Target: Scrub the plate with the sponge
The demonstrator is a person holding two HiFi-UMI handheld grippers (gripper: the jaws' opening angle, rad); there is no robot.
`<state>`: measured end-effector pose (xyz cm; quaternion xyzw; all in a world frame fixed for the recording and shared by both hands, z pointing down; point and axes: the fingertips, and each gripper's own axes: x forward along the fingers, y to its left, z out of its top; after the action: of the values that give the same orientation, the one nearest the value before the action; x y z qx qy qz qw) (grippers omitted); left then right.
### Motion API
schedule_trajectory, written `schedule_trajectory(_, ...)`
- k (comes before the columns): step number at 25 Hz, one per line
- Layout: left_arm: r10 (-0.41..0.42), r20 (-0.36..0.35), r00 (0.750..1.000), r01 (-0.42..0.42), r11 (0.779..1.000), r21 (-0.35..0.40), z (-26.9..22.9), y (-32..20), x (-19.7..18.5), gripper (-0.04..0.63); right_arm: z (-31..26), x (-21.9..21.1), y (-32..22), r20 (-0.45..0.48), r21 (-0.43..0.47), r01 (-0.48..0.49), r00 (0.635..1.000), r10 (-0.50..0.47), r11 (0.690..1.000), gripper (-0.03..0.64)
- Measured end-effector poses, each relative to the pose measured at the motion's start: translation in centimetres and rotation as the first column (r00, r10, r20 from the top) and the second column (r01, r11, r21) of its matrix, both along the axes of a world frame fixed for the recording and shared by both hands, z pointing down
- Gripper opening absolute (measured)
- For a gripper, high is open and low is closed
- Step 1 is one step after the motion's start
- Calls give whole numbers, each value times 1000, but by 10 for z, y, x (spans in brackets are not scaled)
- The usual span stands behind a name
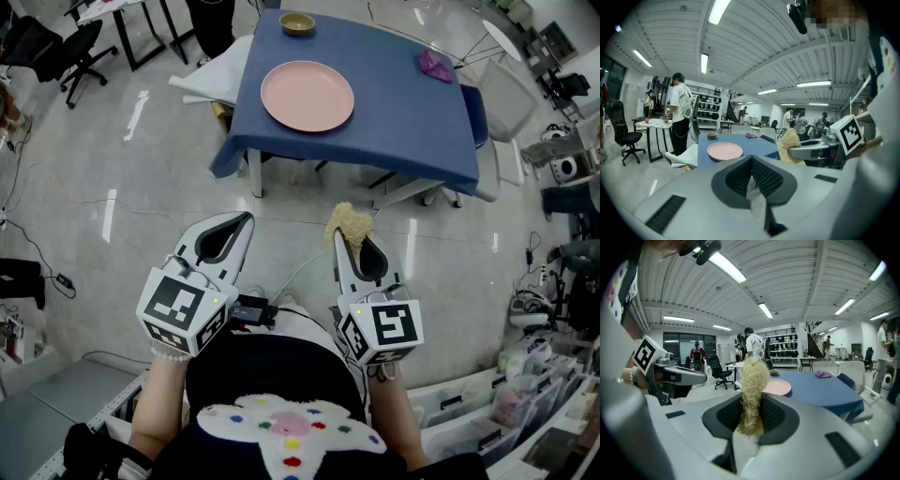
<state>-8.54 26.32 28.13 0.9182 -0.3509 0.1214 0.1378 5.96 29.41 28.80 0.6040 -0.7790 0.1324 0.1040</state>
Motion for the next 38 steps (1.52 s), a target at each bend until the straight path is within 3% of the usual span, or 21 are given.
schedule_trajectory(25,-26,11,1000,26,1000,14,3,1,14,15,-2,14,0,36,15,-3,999,2,1000,92)
schedule_trajectory(31,-34,5,999,34,999,16,0,7,26,126,-1,23,3,44,19,14,999,-15,1000,94)
schedule_trajectory(38,-73,16,997,72,997,22,3,16,35,129,0,37,12,52,29,32,998,-34,999,94)
